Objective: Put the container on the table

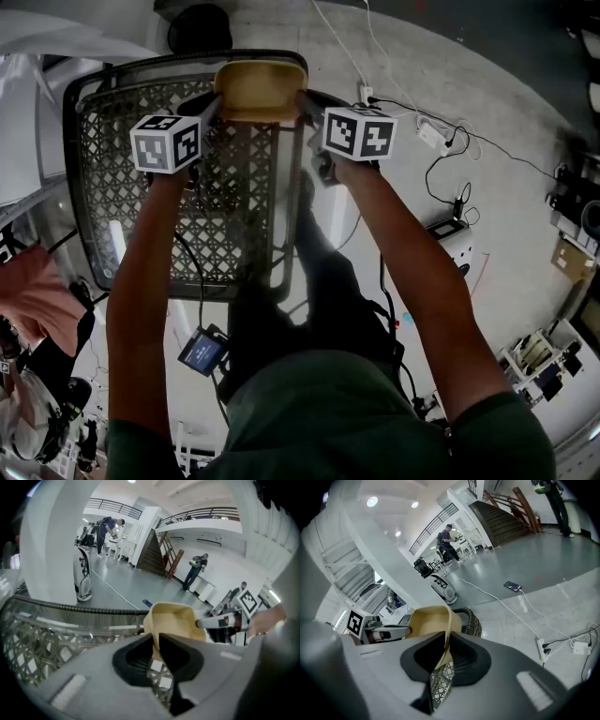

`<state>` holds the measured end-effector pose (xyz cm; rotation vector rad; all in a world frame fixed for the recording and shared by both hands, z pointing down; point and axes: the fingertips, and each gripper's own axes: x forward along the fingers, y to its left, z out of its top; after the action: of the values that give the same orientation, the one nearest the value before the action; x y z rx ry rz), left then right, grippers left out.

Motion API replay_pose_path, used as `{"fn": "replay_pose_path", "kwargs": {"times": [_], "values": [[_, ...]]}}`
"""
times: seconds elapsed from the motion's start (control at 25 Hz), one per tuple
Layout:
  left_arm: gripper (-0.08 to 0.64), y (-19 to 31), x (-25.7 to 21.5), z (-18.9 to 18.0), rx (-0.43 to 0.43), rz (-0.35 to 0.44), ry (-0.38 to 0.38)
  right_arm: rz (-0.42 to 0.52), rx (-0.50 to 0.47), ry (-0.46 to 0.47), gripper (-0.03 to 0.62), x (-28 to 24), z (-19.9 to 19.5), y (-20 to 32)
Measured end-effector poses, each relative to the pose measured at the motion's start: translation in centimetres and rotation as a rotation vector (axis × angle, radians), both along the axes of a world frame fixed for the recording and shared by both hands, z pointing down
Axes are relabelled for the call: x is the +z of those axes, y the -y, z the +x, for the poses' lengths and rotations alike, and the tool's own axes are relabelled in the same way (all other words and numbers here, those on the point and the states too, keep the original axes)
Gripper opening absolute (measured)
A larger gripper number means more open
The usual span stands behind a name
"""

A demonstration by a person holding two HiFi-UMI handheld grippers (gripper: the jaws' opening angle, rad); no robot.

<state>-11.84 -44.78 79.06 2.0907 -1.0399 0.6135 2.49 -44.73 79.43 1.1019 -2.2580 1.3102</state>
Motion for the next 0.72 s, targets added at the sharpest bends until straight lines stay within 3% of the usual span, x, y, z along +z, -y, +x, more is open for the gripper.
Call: {"fn": "replay_pose_path", "kwargs": {"times": [0.72], "values": [[0.067, 1.6, 0.0, -0.1, 0.007, 0.014, 0.068, -0.035, 0.025, -0.054, 0.057, 0.9, -0.6, 2.4]]}}
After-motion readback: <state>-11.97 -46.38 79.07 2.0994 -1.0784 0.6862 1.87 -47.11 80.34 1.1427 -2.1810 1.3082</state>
